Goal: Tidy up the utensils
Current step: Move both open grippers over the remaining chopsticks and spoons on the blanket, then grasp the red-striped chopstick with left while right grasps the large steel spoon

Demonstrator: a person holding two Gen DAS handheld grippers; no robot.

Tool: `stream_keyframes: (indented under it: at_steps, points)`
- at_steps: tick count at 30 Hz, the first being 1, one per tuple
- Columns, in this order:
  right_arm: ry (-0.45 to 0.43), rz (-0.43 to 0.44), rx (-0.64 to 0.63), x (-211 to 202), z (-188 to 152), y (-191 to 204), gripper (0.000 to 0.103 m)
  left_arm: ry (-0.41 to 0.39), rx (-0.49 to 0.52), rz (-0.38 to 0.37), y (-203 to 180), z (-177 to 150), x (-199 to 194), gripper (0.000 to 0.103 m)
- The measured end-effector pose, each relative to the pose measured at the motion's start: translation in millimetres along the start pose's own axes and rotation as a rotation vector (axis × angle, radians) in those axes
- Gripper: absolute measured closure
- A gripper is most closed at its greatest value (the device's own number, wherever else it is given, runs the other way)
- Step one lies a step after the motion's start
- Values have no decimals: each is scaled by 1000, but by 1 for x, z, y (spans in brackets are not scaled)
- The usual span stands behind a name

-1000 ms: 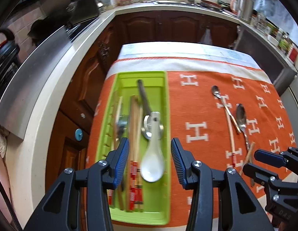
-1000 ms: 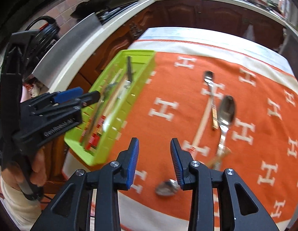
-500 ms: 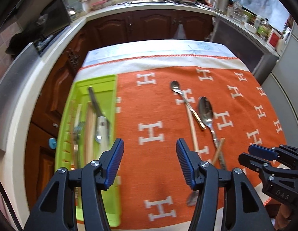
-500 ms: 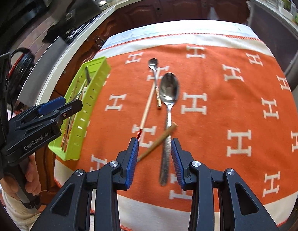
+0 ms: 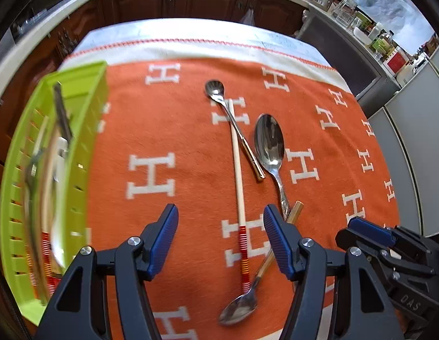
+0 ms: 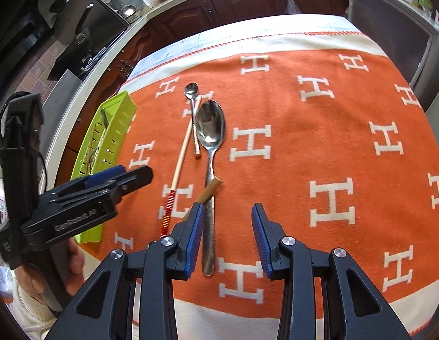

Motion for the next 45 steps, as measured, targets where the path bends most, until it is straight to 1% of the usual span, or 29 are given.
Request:
stream_keyframes:
  at_steps: [1, 3, 8, 10, 12, 13, 14, 15, 16, 17, 20, 21, 23, 25, 27, 30, 36, 40, 41, 42, 43, 45]
  points:
    - [2, 0, 2, 1, -1, -1, 68, 1, -10, -3, 0, -1, 4, 42]
    - [7, 1, 6, 5, -2, -4, 68, 1, -12, 15, -2, -1, 10, 42]
    - [19, 3, 6, 11, -6, -7, 68, 43, 28, 68, -9, -7, 29, 42]
    - [26, 7, 1, 14, -8, -6, 68, 26, 63, 98, -14, -8, 31, 44]
    - [35, 9, -4, 17, -10, -5, 68, 20, 109, 143, -19, -9, 34, 54]
    - [39, 10, -7, 19, -10, -5, 68, 17, 125, 157, -21, -8, 34, 57]
    - [45, 13, -13, 21, -11, -3, 68, 10, 140, 164, -24, -8, 34, 67]
    - [50, 14, -19, 22, -12, -2, 68, 6, 141, 152, -25, -8, 34, 78]
    - [55, 16, -25, 24, -14, 0, 68, 5, 144, 141, -26, -7, 34, 84]
    - [61, 19, -31, 27, -15, 1, 68, 2, 145, 133, -27, -6, 34, 92]
    - [76, 25, -45, 33, -17, 6, 68, 2, 120, 104, -23, -4, 33, 99]
    - [80, 25, -47, 36, -17, 7, 68, 6, 107, 92, -20, -3, 33, 100]
    - [89, 25, -50, 41, -18, 8, 68, 20, 50, 58, -9, -2, 31, 100]
    - [95, 21, -54, 48, -17, 9, 68, 22, 26, 60, 1, -2, 27, 100]
    - [77, 18, -67, 51, -14, 10, 68, 19, 19, 64, 8, -5, 22, 100]
    - [60, -9, -110, 57, -10, 16, 68, 8, 2, 62, 17, -6, 16, 100]
    - [27, -73, -238, 72, -4, 39, 68, -17, -9, 38, 23, -2, 9, 100]
    - [-16, -153, -385, 84, -5, 61, 69, -24, -15, 17, 25, -2, 6, 100]
    - [-22, -153, -392, 85, -5, 63, 73, -26, -17, 13, 25, -2, 5, 100]
    - [-21, -144, -391, 86, -4, 65, 80, -27, -21, 6, 26, -2, 5, 100]
    - [-20, -141, -380, 86, -3, 65, 90, -27, -23, -1, 25, -2, 6, 100]
    - [-16, -137, -347, 86, -1, 63, 92, -26, -32, -16, 27, -3, 6, 100]
Point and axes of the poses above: each gripper's, at about its wrist camera, not at the fingertips, and x roughly the way its jaws point, y to its left, z to its top, the point moved 3 cm from there along x, roughly the way its jaws point, and after that the axes turned 10 degrees about -y, right-handed, at the moved point
